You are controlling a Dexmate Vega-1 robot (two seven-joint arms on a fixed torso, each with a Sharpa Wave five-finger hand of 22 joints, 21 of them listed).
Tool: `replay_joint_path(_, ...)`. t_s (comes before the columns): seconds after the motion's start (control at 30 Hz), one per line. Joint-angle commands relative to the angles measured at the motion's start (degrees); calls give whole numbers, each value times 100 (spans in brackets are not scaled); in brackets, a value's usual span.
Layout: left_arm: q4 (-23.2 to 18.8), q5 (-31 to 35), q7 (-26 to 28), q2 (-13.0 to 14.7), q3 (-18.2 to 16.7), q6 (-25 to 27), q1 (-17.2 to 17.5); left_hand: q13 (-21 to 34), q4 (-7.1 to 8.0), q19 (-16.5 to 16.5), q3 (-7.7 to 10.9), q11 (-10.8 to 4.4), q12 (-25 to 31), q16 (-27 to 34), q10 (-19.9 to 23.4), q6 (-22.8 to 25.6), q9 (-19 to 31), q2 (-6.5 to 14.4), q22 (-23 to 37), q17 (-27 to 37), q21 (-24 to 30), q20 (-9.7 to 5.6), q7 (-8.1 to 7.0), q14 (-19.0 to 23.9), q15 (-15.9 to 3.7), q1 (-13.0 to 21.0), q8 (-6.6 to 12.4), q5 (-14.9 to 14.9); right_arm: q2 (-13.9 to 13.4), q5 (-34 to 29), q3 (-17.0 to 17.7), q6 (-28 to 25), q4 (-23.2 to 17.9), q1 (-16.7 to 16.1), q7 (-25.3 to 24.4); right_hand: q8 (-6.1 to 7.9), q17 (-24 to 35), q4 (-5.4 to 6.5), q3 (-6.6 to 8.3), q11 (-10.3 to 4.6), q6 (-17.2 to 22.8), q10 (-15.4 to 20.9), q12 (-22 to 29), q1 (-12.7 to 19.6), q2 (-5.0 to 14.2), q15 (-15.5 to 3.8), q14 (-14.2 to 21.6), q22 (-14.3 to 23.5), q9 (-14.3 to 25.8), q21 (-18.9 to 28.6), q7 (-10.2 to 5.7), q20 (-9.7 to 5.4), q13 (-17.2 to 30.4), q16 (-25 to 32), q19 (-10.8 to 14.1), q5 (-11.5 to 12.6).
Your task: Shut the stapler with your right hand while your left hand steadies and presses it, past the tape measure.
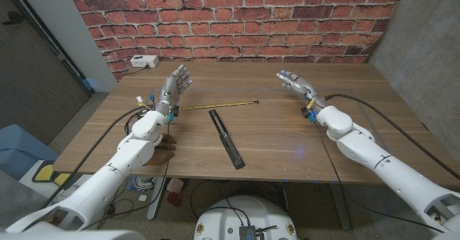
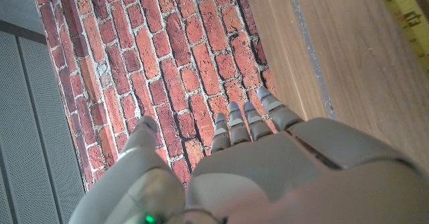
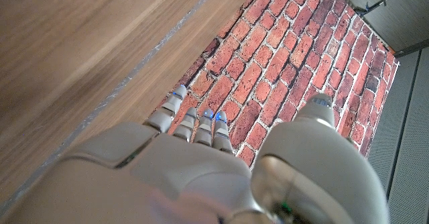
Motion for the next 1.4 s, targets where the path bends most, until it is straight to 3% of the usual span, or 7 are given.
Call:
replay_joint_path(0.03, 123, 190, 107, -140, -19, -401, 28, 10, 22, 105, 15, -84, 121, 100, 248, 240, 29, 36, 6, 20, 53, -51, -30, 234, -95, -16, 88, 32, -87, -702, -31, -28, -219, -159, -602, 57, 15, -106, 35, -24, 189, 209, 39, 222, 39, -291, 170, 23, 17, -21, -56, -74, 19, 50, 151, 42)
replay_joint_path(0.23, 153, 91, 47, -114, -44, -332, 70, 8, 0, 73, -2, -59, 76, 47, 149, 169, 27, 1, 4, 15, 35, -55, -33, 140, -56, -7, 45, 30, -171, -980, -35, -56, -383, -234, -748, 77, 15, -158, 109, -55, 287, 319, 61, 356, 107, -316, 266, 25, 18, -31, -79, -111, 21, 76, 235, 25)
replay_joint_path(0.37, 18, 375, 264, 55, 1, -161, 109, 8, 0, 53, -5, -51, 69, 39, 133, 131, 27, -1, 4, 16, 27, -49, -29, 121, -36, -8, 29, 31, -238, -1166, -39, -164, -517, -286, -837, 76, 17, -206, 174, -78, 337, 434, 84, 476, 155, -371, 335, 27, 20, -46, -124, -25, 24, 90, 301, -6)
replay_joint_path(0.53, 44, 275, 183, 50, -5, -111, 112, 8, 5, 49, -12, -43, 67, 38, 128, 125, 27, -5, 4, 17, 26, -48, -21, 119, -24, -18, 27, 31, -270, -1319, -36, -207, -583, -334, -924, 45, 23, -224, 207, -99, 288, 559, 119, 533, 176, -392, 372, 29, 23, -66, -127, -3, 34, 99, 320, -35)
replay_joint_path(0.8, 270, -98, -182, -173, -93, -462, 100, 7, 6, 45, -14, -57, 66, 35, 127, 116, 27, -1, 4, 17, 25, -46, -20, 111, -30, -19, 24, 32, -320, -1759, -131, -431, -781, -348, -1076, 123, 39, -278, 311, -124, 534, 694, 138, 708, 245, -479, 509, 30, 43, -87, -212, -11, 55, 140, 425, -104)
replay_joint_path(0.93, 267, -138, -213, -172, -90, -430, 93, 7, 3, 44, -9, -65, 64, 34, 123, 113, 27, 10, 4, 16, 25, -44, -24, 109, -29, -10, 24, 34, -322, -1878, -159, -544, -849, -346, -1111, 172, 49, -290, 360, -136, 700, 749, 133, 785, 258, -364, 610, 31, 65, -100, -211, 169, 68, 169, 505, -166)
replay_joint_path(1.4, 410, -202, -236, -246, -168, -664, 162, 5, -13, 42, 2, -83, 71, 39, 146, 150, 27, 27, 3, 11, 24, -49, -62, 130, -67, 22, 38, 34, -306, -2070, -174, -483, -963, -405, -1218, 188, 81, -267, 402, -166, 789, 954, 179, 812, 273, -448, 822, 35, 98, -126, -232, 299, 87, 250, 577, -236)
